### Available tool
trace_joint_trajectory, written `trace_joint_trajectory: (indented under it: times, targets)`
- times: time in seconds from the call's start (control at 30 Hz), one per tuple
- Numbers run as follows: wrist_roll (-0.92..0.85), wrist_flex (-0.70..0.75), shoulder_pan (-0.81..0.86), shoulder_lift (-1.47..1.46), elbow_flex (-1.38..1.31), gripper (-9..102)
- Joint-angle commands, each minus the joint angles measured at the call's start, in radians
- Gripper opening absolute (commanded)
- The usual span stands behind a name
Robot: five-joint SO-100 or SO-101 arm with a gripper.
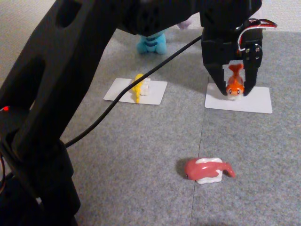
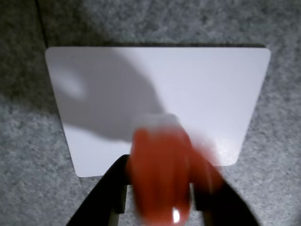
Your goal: Wooper wants to eat egg sudhi, and Goomy wants to eat shrimp sushi
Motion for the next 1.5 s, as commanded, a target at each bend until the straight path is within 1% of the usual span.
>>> trace_joint_trajectory:
  times: [0.0,0.37,0.5,0.63,0.87,0.9,1.0,1.23,1.4,1.47]
  targets:
    - [0.0,0.0,0.008,0.015,-0.049,18]
    - [0.011,0.002,0.012,0.025,-0.049,19]
    - [0.035,0.025,-0.015,0.106,-0.051,20]
    - [0.046,0.12,-0.067,0.238,-0.051,26]
    - [0.084,0.356,-0.15,0.457,-0.049,26]
    - [0.101,0.365,-0.16,0.485,-0.037,26]
    - [0.193,0.364,-0.153,0.586,-0.032,26]
    - [0.262,0.364,-0.179,0.893,-0.031,26]
    - [0.337,0.364,-0.267,1.017,-0.021,26]
    - [0.376,0.364,-0.321,1.049,0.031,26]
